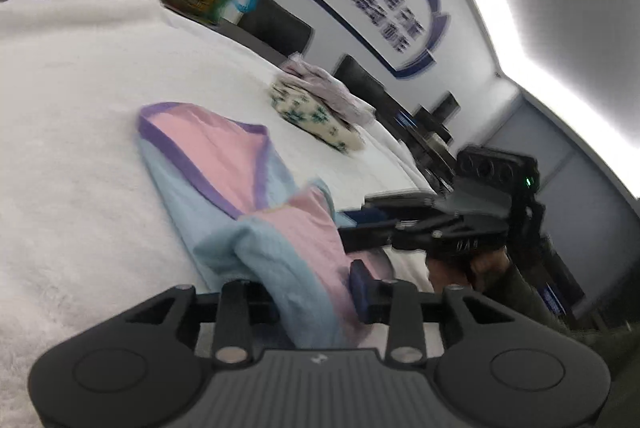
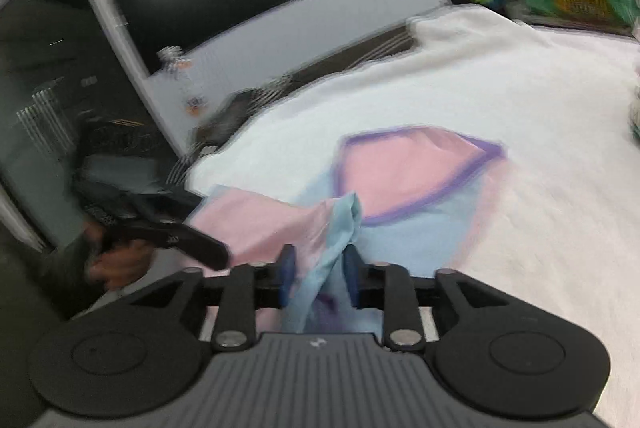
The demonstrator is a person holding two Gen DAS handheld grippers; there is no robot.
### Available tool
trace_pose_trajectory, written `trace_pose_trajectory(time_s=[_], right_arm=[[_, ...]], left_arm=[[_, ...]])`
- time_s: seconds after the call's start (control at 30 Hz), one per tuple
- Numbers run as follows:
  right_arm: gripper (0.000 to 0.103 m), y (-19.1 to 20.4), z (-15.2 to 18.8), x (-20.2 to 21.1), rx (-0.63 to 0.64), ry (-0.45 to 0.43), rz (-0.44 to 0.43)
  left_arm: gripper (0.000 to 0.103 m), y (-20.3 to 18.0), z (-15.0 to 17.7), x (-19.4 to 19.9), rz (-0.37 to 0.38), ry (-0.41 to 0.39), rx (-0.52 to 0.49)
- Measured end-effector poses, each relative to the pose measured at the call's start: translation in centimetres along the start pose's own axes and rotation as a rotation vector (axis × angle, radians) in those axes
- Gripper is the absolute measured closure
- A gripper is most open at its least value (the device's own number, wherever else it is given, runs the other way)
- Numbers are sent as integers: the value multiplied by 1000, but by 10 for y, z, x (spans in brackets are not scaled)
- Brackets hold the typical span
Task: Fold clothes
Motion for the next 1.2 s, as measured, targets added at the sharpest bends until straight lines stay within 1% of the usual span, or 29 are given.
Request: trace_pose_trajectory(time_s=[0.07,0.1,0.17,0.2,0.23,0.27,0.3,0.37,0.4,0.43,0.47,0.5,0.53,0.57,0.63,0.67,0.7,0.73,0.8,0.83,0.87,0.9,0.93,0.97,1.0,1.03,1.1,1.17,1.2], right_arm=[[74,-4,3,-7,-49,16,61],[74,-5,3,-7,-82,3,73],[75,-8,5,-4,-155,-24,82],[82,-9,7,-1,-202,-38,77],[94,-9,9,0,-225,-52,78],[98,-9,10,1,-247,-67,79],[101,-8,10,4,-244,-91,95],[101,-7,10,10,-243,-126,137],[101,-9,9,13,-247,-137,163],[101,-10,8,15,-252,-147,189],[101,-12,9,15,-246,-140,221],[99,-13,13,12,-227,-115,256],[96,-13,16,9,-215,-96,279],[92,-13,18,7,-211,-90,305],[89,-11,18,10,-191,-97,348],[87,-10,16,16,-181,-119,379],[81,-7,12,25,-170,-159,402],[74,-4,8,34,-159,-201,424],[69,6,-1,51,-130,-292,459],[69,13,-6,56,-111,-328,453],[69,21,-9,57,-90,-355,432],[69,31,-11,53,-62,-364,397],[69,35,-11,41,-37,-334,399],[71,40,-11,28,-12,-301,403],[75,44,-10,15,13,-268,407],[79,44,-6,3,30,-221,411],[79,44,6,-20,52,-123,417],[79,42,11,-25,43,-114,409],[79,41,11,-23,32,-118,404]], left_arm=[[63,4,-4,-1,-9,-21,29],[63,6,-6,-1,-13,-32,44],[64,4,-10,-3,-6,-40,30],[73,2,-12,-4,-1,-43,19],[91,0,-14,-5,4,-46,7],[92,-1,-15,-7,5,-39,-1],[90,-2,-16,-9,-4,-36,-7],[89,-2,-18,-12,-30,-38,-19],[83,-2,-16,-13,-52,-36,-21],[70,-1,-14,-12,-79,-34,-21],[62,-1,-12,-10,-100,-32,-34],[50,-3,-10,-8,-117,-31,-52],[44,-6,-8,-3,-119,-30,-79],[42,-10,-7,3,-115,-28,-111],[32,-17,-6,22,-127,-45,-166],[30,-19,-6,34,-142,-64,-186],[28,-21,-6,42,-155,-86,-198],[29,-24,-8,50,-154,-103,-204],[31,-32,-11,54,-122,-129,-217],[38,-36,-12,50,-103,-135,-228],[43,-40,-12,43,-84,-137,-241],[53,-41,-11,33,-79,-121,-248],[67,-38,-8,22,-108,-93,-243],[74,-34,-4,13,-148,-63,-233],[87,-29,-1,3,-189,-34,-222],[88,-24,5,-3,-226,-13,-212],[88,-23,11,1,-245,-13,-209],[83,-23,17,7,-253,-19,-209],[76,-25,16,12,-255,-29,-212]])
Point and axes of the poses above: each gripper's, at about its wrist camera, not at the fingertips, and x roughly against the way its jaws point, y to its left, z to its underside, the point moved 6 cm from there along -x, roughly the way its jaws point, and after that the axes turned 13 degrees about z, right-handed, at the moved point
